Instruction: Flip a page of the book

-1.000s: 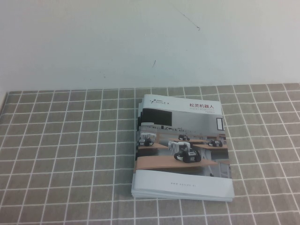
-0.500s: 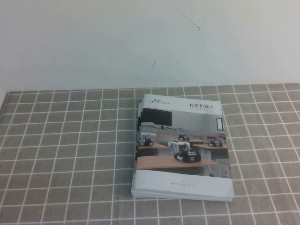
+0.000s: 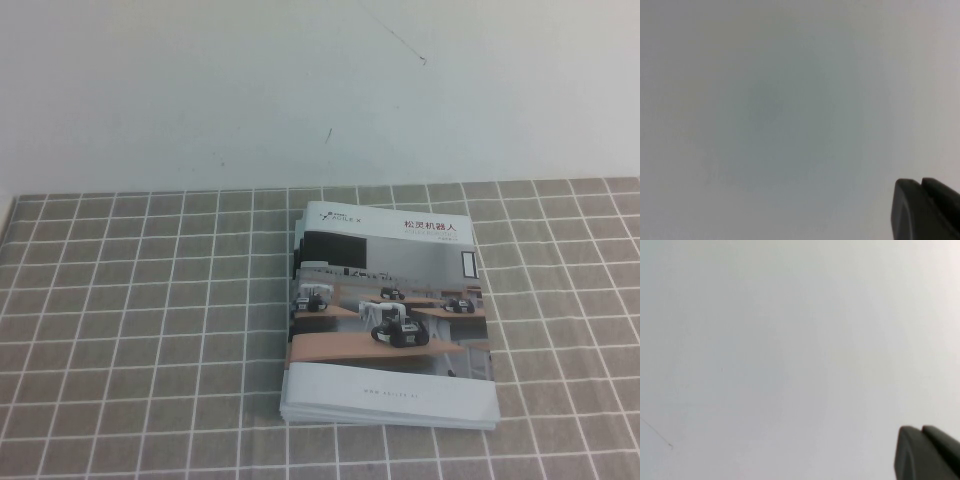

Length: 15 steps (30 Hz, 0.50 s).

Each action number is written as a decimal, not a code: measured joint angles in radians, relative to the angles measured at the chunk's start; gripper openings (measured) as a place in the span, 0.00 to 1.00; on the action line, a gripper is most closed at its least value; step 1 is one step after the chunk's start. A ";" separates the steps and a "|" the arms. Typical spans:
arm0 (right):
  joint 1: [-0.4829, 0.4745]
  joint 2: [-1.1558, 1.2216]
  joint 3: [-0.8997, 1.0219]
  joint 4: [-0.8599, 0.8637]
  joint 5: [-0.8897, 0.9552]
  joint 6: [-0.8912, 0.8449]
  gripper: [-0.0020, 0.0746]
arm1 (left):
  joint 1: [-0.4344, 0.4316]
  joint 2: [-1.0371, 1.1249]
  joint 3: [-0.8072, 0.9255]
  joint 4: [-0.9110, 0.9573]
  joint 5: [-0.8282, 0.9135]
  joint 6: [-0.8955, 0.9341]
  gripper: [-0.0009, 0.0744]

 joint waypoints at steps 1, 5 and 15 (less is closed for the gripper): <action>0.000 0.000 0.000 0.000 -0.021 0.000 0.02 | 0.000 0.000 0.000 0.000 0.010 0.002 0.01; 0.000 0.000 -0.029 0.000 0.002 0.000 0.02 | 0.000 0.000 -0.120 -0.013 0.310 -0.005 0.01; 0.000 0.138 -0.366 0.000 0.462 0.007 0.02 | 0.000 0.315 -0.558 -0.075 0.843 -0.012 0.01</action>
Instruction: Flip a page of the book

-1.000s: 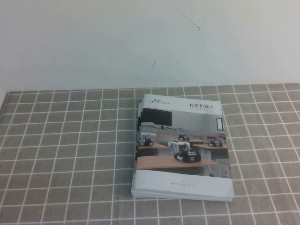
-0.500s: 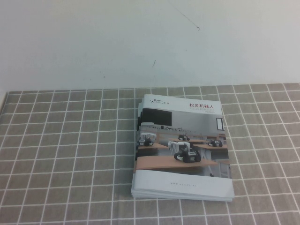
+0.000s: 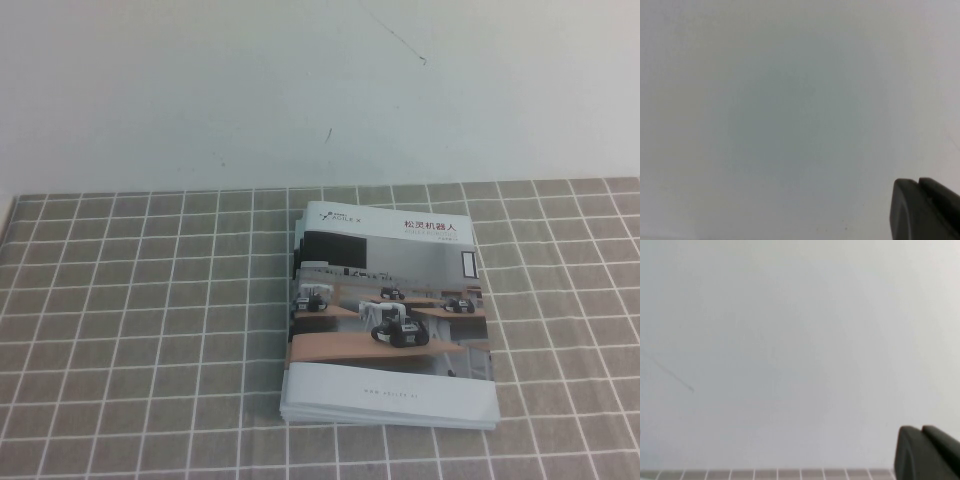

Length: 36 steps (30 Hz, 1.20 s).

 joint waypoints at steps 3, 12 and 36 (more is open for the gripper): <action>0.000 0.106 -0.106 0.000 0.150 0.000 0.02 | 0.000 0.106 -0.021 -0.009 -0.043 -0.009 0.01; 0.000 0.430 -0.216 0.051 0.215 0.000 0.02 | -0.021 0.479 -0.016 -0.107 -0.104 -0.153 0.01; 0.004 1.148 -0.332 1.033 0.473 -1.085 0.02 | -0.488 1.442 -0.529 -0.186 0.084 0.009 0.01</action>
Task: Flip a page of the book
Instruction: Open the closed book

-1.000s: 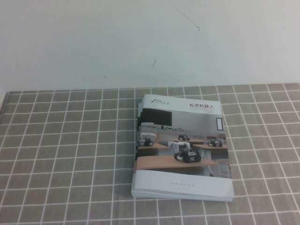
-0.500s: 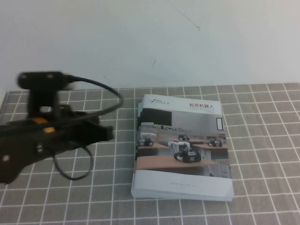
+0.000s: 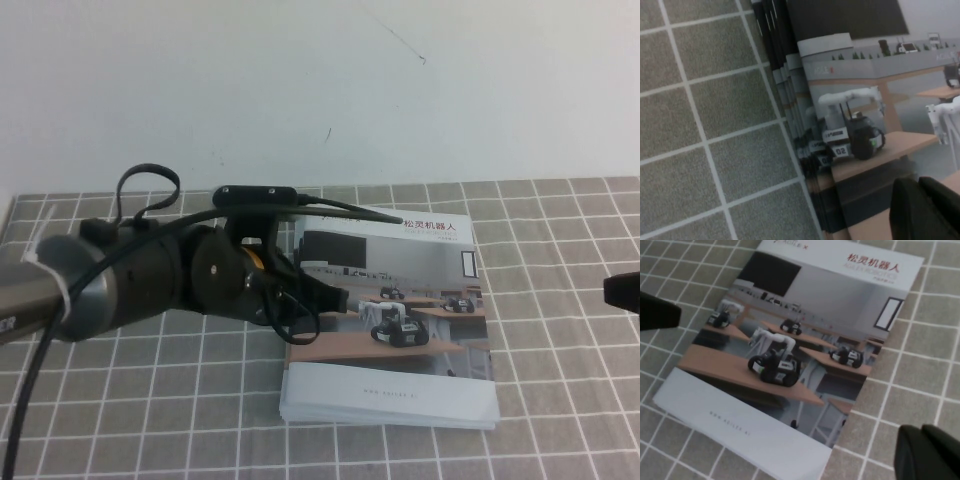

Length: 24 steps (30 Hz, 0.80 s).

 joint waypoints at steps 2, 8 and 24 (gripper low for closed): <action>0.000 0.082 -0.025 0.032 0.011 -0.029 0.02 | 0.000 0.030 -0.007 0.000 -0.016 0.003 0.01; 0.091 0.279 -0.130 0.043 0.011 -0.054 0.03 | 0.000 0.112 -0.008 0.000 -0.075 0.005 0.01; 0.228 0.625 -0.420 -0.066 -0.029 0.180 0.60 | 0.002 0.193 -0.028 -0.065 -0.111 0.003 0.01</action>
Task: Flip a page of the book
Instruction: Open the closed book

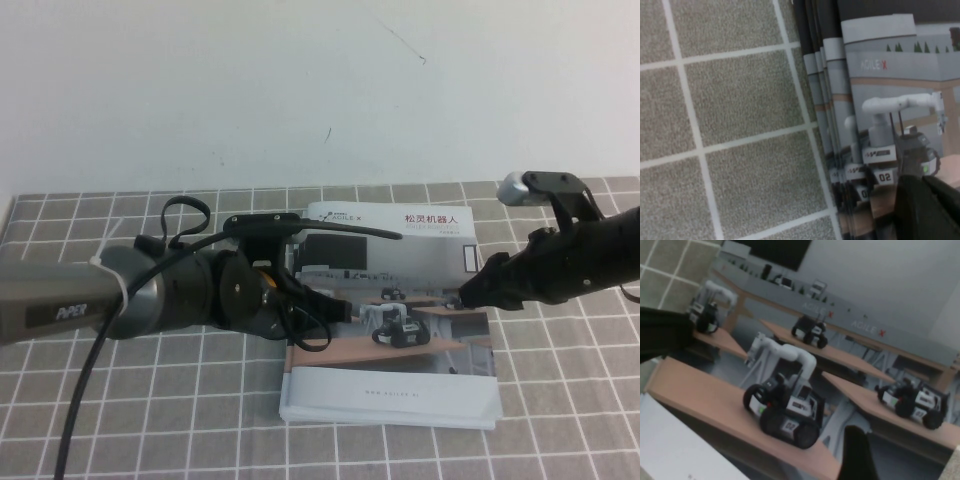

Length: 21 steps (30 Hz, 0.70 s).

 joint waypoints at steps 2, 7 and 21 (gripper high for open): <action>0.000 0.026 -0.012 -0.010 -0.002 0.026 0.60 | 0.000 0.001 0.000 0.000 0.000 -0.002 0.01; 0.000 0.059 -0.025 -0.025 0.001 0.064 0.60 | 0.000 0.001 -0.001 -0.004 0.000 -0.002 0.01; 0.000 0.063 -0.028 -0.027 -0.009 0.114 0.60 | 0.000 0.001 -0.001 -0.008 0.002 -0.002 0.01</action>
